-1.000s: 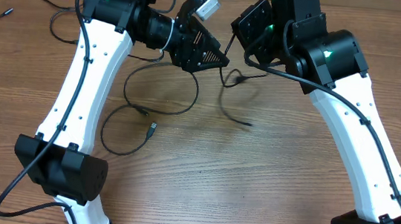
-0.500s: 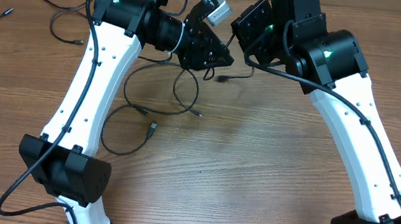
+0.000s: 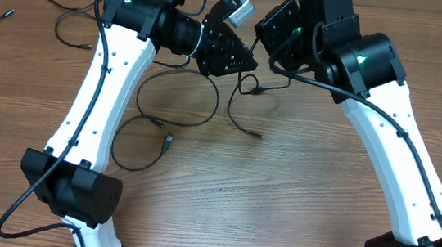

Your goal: Untangle cables

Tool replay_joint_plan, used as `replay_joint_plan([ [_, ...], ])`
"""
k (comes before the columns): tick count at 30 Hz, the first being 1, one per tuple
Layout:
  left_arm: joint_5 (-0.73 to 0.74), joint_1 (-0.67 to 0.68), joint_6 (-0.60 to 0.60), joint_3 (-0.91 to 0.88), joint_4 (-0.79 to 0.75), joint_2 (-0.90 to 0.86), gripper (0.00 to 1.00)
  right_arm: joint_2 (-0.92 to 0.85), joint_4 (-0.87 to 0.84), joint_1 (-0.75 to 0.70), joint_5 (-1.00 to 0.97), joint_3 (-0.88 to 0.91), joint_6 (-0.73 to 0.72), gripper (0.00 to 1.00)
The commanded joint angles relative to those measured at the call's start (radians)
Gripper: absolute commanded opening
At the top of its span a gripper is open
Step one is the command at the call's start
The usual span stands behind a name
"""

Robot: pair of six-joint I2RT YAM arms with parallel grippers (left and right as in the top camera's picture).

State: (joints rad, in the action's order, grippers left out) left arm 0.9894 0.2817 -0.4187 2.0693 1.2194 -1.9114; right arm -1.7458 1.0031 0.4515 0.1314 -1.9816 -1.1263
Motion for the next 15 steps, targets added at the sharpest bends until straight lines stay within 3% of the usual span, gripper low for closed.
replay_joint_plan([
  [1,-0.006,-0.001,0.008,0.013,-0.01,0.01,0.3,0.013,-0.005,-0.001,0.005,-0.015,-0.003,0.04],
  [7,-0.005,-0.001,0.031,0.013,-0.021,0.01,0.28,0.013,-0.005,-0.001,0.005,-0.015,-0.003,0.04],
  [11,-0.006,-0.001,0.031,0.013,-0.021,0.01,0.17,0.013,-0.005,-0.001,0.005,-0.015,-0.003,0.04],
  [15,-0.006,-0.002,0.031,0.013,-0.022,0.01,0.18,0.013,-0.005,-0.001,0.005,-0.015,-0.003,0.04],
])
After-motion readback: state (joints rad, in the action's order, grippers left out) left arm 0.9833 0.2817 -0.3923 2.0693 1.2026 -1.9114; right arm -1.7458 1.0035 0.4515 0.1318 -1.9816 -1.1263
